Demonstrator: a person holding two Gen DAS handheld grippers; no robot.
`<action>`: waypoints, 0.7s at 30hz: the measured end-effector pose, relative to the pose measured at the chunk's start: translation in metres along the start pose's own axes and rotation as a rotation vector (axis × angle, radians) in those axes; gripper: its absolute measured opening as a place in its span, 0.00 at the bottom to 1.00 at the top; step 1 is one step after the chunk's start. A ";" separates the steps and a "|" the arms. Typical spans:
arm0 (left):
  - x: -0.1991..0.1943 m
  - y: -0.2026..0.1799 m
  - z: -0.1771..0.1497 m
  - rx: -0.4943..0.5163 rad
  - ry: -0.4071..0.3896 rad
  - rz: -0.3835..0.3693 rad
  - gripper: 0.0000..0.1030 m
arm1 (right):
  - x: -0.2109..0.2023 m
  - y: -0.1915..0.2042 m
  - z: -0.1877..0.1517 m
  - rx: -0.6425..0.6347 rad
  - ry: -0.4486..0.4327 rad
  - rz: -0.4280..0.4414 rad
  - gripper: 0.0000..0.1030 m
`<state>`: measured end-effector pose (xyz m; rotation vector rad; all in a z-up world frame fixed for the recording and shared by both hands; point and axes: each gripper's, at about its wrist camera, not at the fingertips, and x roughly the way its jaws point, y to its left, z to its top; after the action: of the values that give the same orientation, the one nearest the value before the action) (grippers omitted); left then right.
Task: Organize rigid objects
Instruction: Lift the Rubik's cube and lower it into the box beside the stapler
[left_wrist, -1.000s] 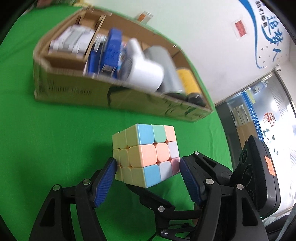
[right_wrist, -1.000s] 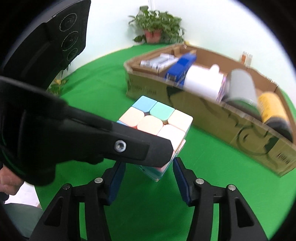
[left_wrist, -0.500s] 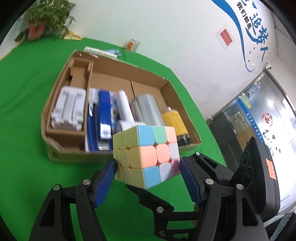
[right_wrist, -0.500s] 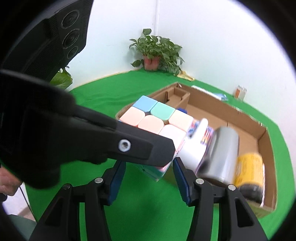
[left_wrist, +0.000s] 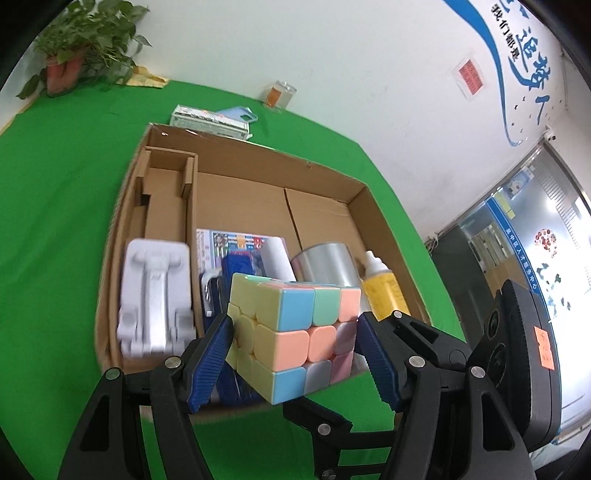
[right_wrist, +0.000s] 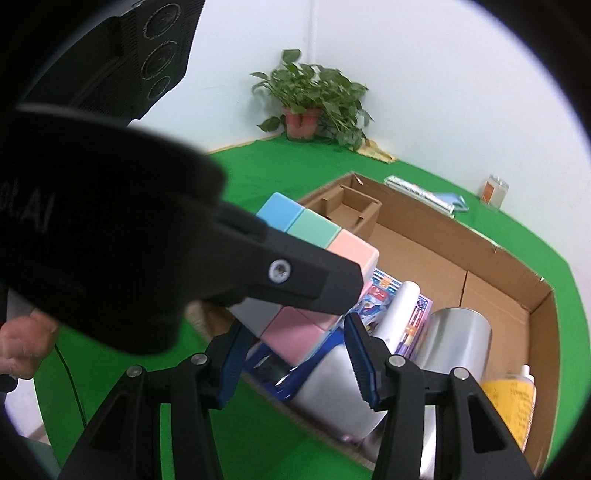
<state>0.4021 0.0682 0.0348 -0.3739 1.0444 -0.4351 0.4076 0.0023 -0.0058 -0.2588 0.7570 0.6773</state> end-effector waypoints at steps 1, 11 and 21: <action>0.008 0.002 0.005 -0.004 0.011 -0.001 0.64 | 0.006 -0.006 0.002 0.009 0.009 0.007 0.49; 0.051 0.004 0.023 -0.029 0.056 -0.028 0.54 | 0.047 -0.054 0.007 0.174 0.082 0.091 0.51; -0.002 -0.018 -0.009 0.077 -0.178 0.121 0.80 | 0.009 -0.054 -0.018 0.210 0.031 0.001 0.72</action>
<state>0.3900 0.0526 0.0408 -0.2736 0.8694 -0.3268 0.4377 -0.0430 -0.0261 -0.0772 0.8507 0.5902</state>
